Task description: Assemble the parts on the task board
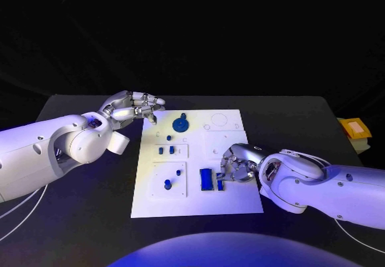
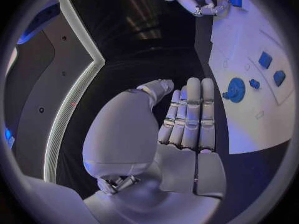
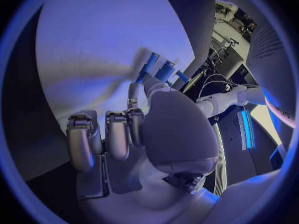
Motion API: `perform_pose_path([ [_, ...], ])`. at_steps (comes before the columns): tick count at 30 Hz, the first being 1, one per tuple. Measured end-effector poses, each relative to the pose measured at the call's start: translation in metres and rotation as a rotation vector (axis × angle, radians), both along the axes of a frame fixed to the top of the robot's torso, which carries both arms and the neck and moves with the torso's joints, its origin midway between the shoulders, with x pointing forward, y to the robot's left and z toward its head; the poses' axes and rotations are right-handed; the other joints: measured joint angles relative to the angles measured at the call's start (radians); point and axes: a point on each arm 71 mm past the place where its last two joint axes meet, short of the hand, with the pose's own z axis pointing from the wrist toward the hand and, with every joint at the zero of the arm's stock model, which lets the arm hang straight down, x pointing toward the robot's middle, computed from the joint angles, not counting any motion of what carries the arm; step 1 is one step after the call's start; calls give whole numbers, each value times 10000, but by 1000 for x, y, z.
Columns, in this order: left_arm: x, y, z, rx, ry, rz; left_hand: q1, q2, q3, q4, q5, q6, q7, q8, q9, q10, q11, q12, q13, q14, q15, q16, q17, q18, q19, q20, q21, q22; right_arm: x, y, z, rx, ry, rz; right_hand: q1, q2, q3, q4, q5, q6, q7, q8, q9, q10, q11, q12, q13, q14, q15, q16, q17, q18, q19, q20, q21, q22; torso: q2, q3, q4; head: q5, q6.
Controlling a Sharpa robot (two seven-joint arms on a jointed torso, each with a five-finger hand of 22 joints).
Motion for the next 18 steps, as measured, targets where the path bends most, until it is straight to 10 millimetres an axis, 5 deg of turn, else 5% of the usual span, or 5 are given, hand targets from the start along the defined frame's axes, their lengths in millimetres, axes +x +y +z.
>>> perform_pose_path([
  [12, 0, 0, 0, 5, 5, 9, 0, 0, 0, 0, 0, 0, 0, 0, -1, 0, 0, 0, 1, 0, 0, 0, 0, 0, 0, 0, 0, -1, -7, -5, 8, 300, -275, -25, 0, 0, -222, 221, 0, -96, -54, 178, 59, 0, 1, -134, -1, -35, -35, 0, -1, 0, 0, 0, -32, -1, -15, 2, -2, -20, 20],
  [18, 0, 0, 0, -9, -20, 21, -26, 26, 29, -28, 0, 0, 0, 0, 10, 0, 0, 65, -6, 0, 0, 39, -18, 1, 0, 0, 0, -1, 1, -9, 21, 1890, -878, -165, 257, 257, -97, 277, 437, -776, 185, 33, -86, -240, 161, -768, -1, 3, 3, -156, -1, 0, 0, 1, -762, -2, -29, -8, -8, -60, 103],
])
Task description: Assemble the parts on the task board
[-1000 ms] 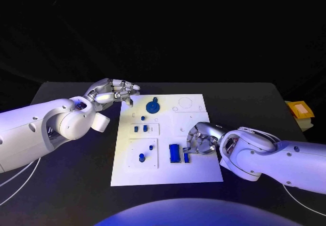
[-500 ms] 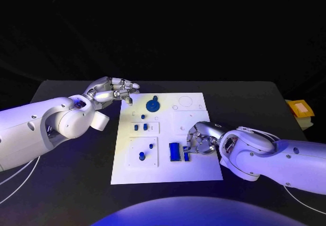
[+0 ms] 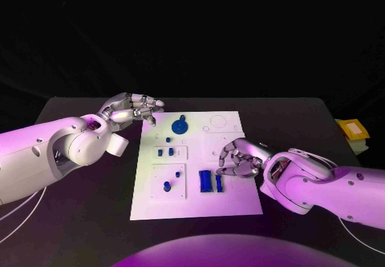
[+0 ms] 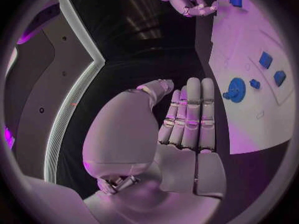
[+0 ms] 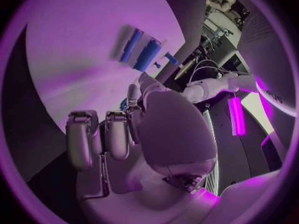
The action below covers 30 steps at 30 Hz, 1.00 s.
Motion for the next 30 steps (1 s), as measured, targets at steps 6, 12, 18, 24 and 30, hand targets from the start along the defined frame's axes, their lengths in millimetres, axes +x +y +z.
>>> perform_pose_path([
  [6, 3, -2, -1, -166, -107, 167, -14, 14, 29, 29, 0, 0, 0, 115, 29, 0, 0, 53, -1, 0, 0, 0, -4, 0, 0, 0, 0, 0, 25, -14, 11, 2007, -465, -544, 203, 72, 159, -52, 262, -525, 328, -397, -290, -491, 239, -633, 12, -3, 216, -155, 0, 0, -2, 193, -741, 8, -62, -35, -1, -35, 213],
  [12, 9, -4, -7, -562, -155, 659, -106, 27, 29, 29, 0, 96, -96, 218, 74, 104, -104, 172, -1, -37, -37, 0, -29, -2, -37, -37, 0, 0, 61, -30, 12, 3662, -394, -1589, 568, 104, 619, -105, 213, -983, 679, -937, -646, -2578, 549, -3602, -1706, -107, 555, -1246, -1001, 690, -728, 529, -3503, 7, -196, -76, 36, -62, 610],
  [18, 25, 1, -17, -1037, -159, 1673, -190, 78, 6, 69, -58, 420, -345, 424, 137, 691, -356, 266, -41, 38, -183, 47, -105, -2, -16, -97, -88, -64, 102, -44, 3, 5196, -18, -3166, 664, 115, 1549, -114, -51, -1080, 779, -1353, -918, -3982, 703, -7092, -5035, -1653, 700, -4388, -4609, 1477, -2651, 676, -8704, -786, -356, -89, 89, -74, 1320],
  [24, 37, 4, -30, -1301, -116, 2575, -467, -174, 308, 505, -251, 194, -172, 55, -41, 1332, -238, -1432, -220, -987, 148, -3161, -1427, -2, -992, 197, -2091, -1231, 135, -54, -4, 6311, 203, -4180, 567, -87, 2620, -251, -422, -1171, 1164, -2270, -1589, -4307, 1161, -10153, -8393, -3865, 1272, -8541, -7221, 1566, -4271, 1193, -12130, -3148, -520, -65, 150, -90, 1991],
  [30, 48, 4, -44, -1395, -131, 3398, -556, -265, -214, 878, -312, -458, -340, -639, -562, 853, 408, -3627, -220, -2347, 1010, -6806, -2507, -2, -1688, 1135, -5813, -3823, 155, -62, -9, 7155, 458, -4494, 59, 58, 2785, -767, -539, -1144, 1381, -3096, -2165, -4190, 1592, -11919, -11102, -4835, 1930, -11765, -8938, 1565, -4881, 1883, -14206, -5885, -628, 4, 181, -3, 2536],
])
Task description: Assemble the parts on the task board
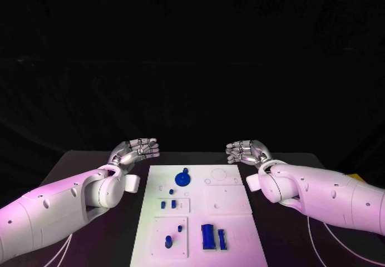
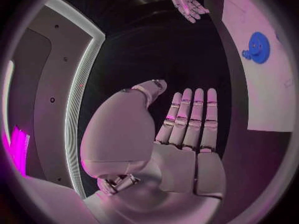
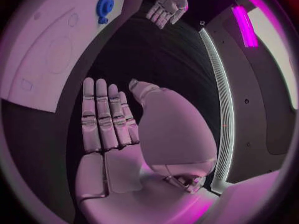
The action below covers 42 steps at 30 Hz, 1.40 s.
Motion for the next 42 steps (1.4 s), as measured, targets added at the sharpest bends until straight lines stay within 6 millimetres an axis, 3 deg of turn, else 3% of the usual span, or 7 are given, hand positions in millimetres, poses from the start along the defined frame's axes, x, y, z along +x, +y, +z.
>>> perform_pose_path([
  [2, 2, 0, -2, -17, -2, 165, 3, 19, -260, 16, -18, -151, -40, -177, -141, -221, 51, -365, -2, -181, 76, -512, -155, 0, 33, 46, -520, -410, 3, -2, -1, 164, 24, -28, -117, 111, -87, -87, 0, 7, 18, -133, -113, 18, 19, -173, -348, -53, 23, -331, -232, 0, -48, 32, -50, -501, -17, 23, 0, 35, 101],
  [4, 1, 0, -2, -14, 10, 174, -754, 480, -1191, -282, -674, -1695, -394, -628, -673, -2130, -317, -657, -128, -1752, -250, -1221, -405, -322, -1283, -483, -1159, -1083, 2, -2, 0, 184, 34, -34, -973, 389, -955, -511, -195, -1523, -336, -575, -849, -622, -201, -462, -742, -1891, -163, -937, -1026, -172, -1867, -321, -190, -1884, -17, 25, 0, 35, 93],
  [10, -5, -2, -4, -48, 116, 147, -3599, 1459, -3436, -1084, -2371, -5626, -1289, -1671, -1972, -6909, -1347, -1132, -440, -5710, -1172, -2684, -940, -1175, -4745, -1956, -2443, -2523, -5, 8, 0, 477, 80, 58, -3872, 1189, -3358, -1491, -680, -5807, -1388, -1675, -2747, -6420, -1017, -1121, -1531, -6910, -757, -2340, -2995, -1160, -6877, -1474, -506, -5246, -127, 48, -60, 143, 42],
  [16, -22, -19, -4, -164, 227, 138, -8942, 1816, -4264, -1375, -2994, -7073, -1630, -2055, -2449, -8667, -1725, -1280, -556, -7166, -1510, -3207, -1139, -1371, -6011, -2494, -2906, -3044, -26, 36, 7, 1393, 61, 230, -9270, 1478, -4233, -1850, -828, -7367, -1763, -2072, -3439, -8822, -1307, -1342, -1811, -8737, -980, -2843, -3710, -1415, -8692, -1891, -583, -6462, -492, 157, -260, 473, -10],
  [21, -43, -33, -2, -88, 294, 414, -11539, 1942, -4535, -1487, -3174, -7567, -1749, -2151, -2608, -9273, -1854, -1324, -591, -7644, -1638, -3356, -1203, -1489, -6441, -2692, -3048, -3223, -46, 58, 15, 2155, -49, 161, -11925, 1579, -4513, -1996, -873, -7906, -1893, -2186, -3679, -9642, -1413, -1413, -1906, -9377, -1054, -3007, -3957, -1508, -9313, -2026, -630, -6882, -711, 225, -374, 627, -38],
  [32, -69, -43, 2, 547, 219, 1572, -13425, 2028, -4713, -1554, -3334, -7889, -1820, -2249, -2712, -9681, -1943, -1329, -614, -7998, -1706, -3460, -1239, -1639, -6729, -2799, -3144, -3340, -60, 65, 22, 2556, -243, -544, -13801, 1636, -4702, -2077, -911, -8264, -1994, -2244, -3833, -10202, -1483, -1465, -1962, -9783, -1111, -3109, -4113, -1569, -9734, -2133, -667, -7157, -803, 252, -431, 652, -43],
  [42, -70, -40, 3, 859, 98, 2050, -13433, 2038, -4713, -1554, -3333, -7889, -1820, -2249, -2724, -9680, -1943, -1329, -617, -7998, -1706, -3459, -1245, -1640, -6745, -2814, -3146, -3349, -60, 63, 22, 2540, -300, -807, -13833, 1649, -4702, -2077, -911, -8264, -1993, -2244, -3845, -10201, -1483, -1465, -1968, -9782, -1110, -3122, -4128, -1568, -9734, -2134, -667, -7179, -810, 255, -433, 652, -44],
])
